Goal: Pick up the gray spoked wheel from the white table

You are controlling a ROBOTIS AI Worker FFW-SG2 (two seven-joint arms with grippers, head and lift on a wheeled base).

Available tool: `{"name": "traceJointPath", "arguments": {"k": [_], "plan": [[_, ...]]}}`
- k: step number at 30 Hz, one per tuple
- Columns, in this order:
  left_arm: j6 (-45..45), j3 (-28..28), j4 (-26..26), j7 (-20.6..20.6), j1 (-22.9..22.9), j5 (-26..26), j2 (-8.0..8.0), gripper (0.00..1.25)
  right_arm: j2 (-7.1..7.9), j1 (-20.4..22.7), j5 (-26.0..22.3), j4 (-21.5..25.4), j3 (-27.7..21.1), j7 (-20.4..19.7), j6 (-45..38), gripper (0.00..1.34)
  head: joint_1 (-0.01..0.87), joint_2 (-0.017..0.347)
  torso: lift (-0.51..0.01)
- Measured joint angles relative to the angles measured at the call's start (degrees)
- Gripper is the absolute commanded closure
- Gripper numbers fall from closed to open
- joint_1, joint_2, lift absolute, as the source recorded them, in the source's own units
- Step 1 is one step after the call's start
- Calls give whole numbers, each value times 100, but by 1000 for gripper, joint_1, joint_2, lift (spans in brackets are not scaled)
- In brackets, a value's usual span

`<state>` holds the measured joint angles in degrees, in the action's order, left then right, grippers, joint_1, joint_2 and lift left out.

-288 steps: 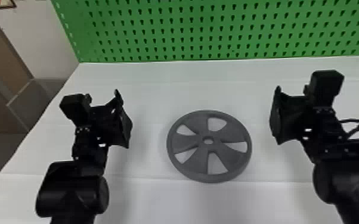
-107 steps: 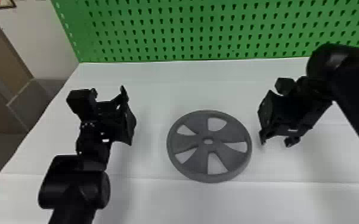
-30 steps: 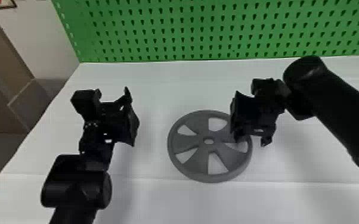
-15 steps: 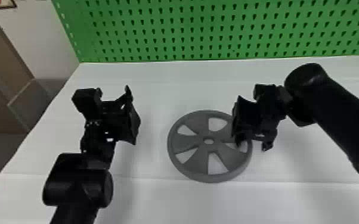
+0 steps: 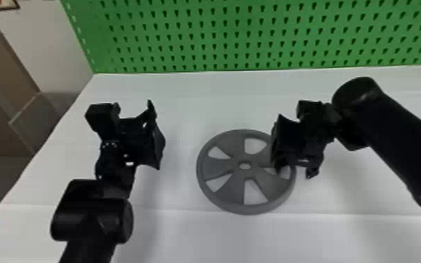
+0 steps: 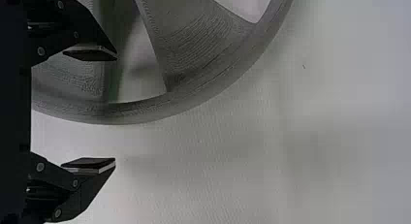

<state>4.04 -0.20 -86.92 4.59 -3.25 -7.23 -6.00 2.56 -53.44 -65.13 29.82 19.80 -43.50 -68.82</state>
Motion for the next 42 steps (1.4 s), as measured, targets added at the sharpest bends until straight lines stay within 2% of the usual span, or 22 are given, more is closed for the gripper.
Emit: {"name": "traceJointPath", "arguments": {"k": [33,42], "plan": [[-1,3,7,3,0,2,-6,360,68,-78,-333,-45,625,-1,222,492,779,153,-63],[-16,11,9,2,-8,6,-6,360,77,-89,-449,-57,809,44,313,535,779,153,-63]]}}
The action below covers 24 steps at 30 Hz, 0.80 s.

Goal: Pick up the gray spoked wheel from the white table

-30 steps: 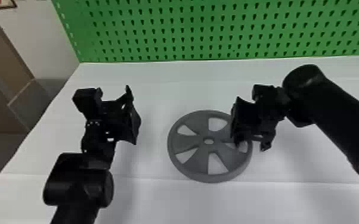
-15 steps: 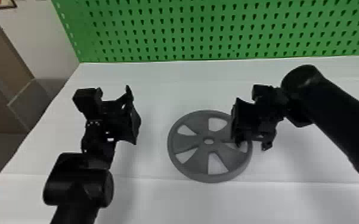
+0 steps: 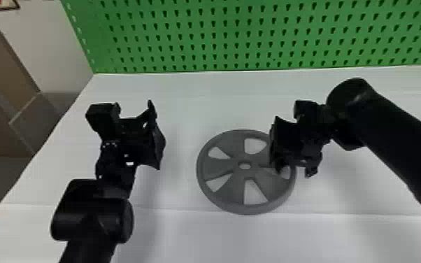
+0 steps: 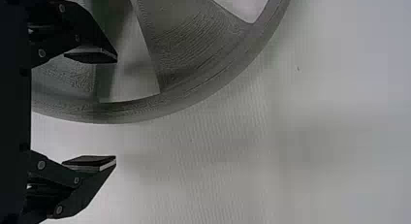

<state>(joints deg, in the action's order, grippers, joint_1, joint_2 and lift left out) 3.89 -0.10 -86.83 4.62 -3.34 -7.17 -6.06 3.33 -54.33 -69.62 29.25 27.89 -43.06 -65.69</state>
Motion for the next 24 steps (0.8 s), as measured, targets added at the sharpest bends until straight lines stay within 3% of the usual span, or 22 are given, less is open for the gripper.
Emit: {"name": "traceJointPath", "arguments": {"k": [5,10,14,19,24], "plan": [[-7,2,0,-3,0,2,0,360,6,0,-24,-27,129,172,76,707,779,153,-63],[-12,8,3,0,-7,4,0,360,11,-6,-26,-60,202,220,129,726,779,153,-63],[-11,15,8,0,-8,5,0,360,14,-13,9,-68,213,225,137,880,779,153,-63],[-11,18,9,-3,-8,5,0,360,18,-17,93,-69,211,231,156,909,779,153,-63],[-11,18,9,0,-8,4,0,360,18,-30,167,-67,264,238,162,1116,779,153,-63]]}}
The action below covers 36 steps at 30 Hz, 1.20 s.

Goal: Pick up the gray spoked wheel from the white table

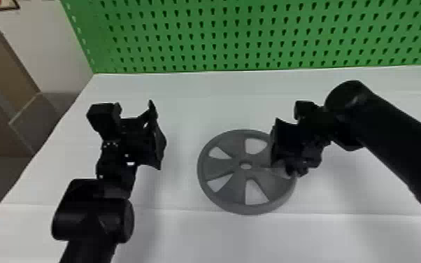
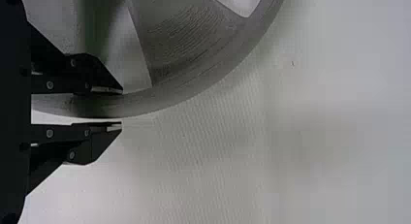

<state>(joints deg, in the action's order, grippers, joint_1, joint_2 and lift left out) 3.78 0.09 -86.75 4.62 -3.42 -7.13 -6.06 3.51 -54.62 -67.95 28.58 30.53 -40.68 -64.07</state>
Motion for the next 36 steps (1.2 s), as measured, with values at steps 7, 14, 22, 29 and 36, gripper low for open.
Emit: {"name": "traceJointPath", "arguments": {"k": [7,14,22,29,36], "plan": [[0,0,0,0,-1,-8,-5,360,-7,-5,35,13,61,-1,-38,1125,779,153,-63],[0,1,6,-1,-1,-7,-8,360,-13,-15,36,10,-6,-1,-106,1125,779,153,-63],[0,1,9,-3,-1,-7,-9,360,-20,-21,-4,35,31,-1,-121,1125,779,153,-63],[0,-1,9,-1,-1,-2,-9,360,-22,-29,-60,51,66,-2,-130,1125,779,153,-63],[0,-8,9,-2,-1,0,-17,360,-24,-38,-120,51,-107,-10,-287,1127,779,153,-63]]}}
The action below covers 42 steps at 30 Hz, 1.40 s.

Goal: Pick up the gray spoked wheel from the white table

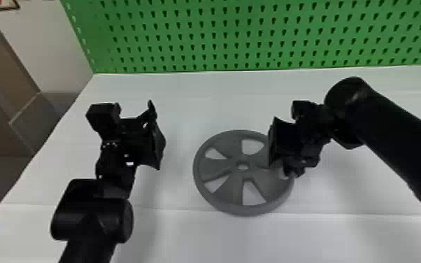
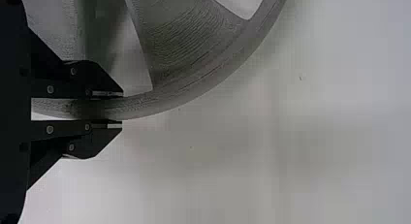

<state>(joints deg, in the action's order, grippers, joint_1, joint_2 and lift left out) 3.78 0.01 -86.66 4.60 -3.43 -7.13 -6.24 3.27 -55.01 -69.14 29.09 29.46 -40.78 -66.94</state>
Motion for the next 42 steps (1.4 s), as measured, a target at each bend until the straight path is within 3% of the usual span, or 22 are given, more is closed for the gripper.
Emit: {"name": "traceJointPath", "arguments": {"k": [12,18,23,30,42], "plan": [[0,-17,0,-2,26,-32,-20,360,3,42,552,470,-914,-1,-260,1147,779,153,-63],[0,-17,0,0,38,-56,-34,360,-3,94,1290,1047,-1576,-5,-632,1161,779,153,-63],[0,-14,0,-1,49,-74,-43,360,-3,109,1536,1420,-2194,-9,-1071,1159,779,153,-63],[0,-4,-4,-2,47,-81,-55,360,32,108,1357,1555,-2823,-10,-1700,1159,779,153,-63],[0,5,-9,-3,57,-105,-78,360,89,102,894,2108,-2617,-717,-1989,1161,779,153,-63]]}}
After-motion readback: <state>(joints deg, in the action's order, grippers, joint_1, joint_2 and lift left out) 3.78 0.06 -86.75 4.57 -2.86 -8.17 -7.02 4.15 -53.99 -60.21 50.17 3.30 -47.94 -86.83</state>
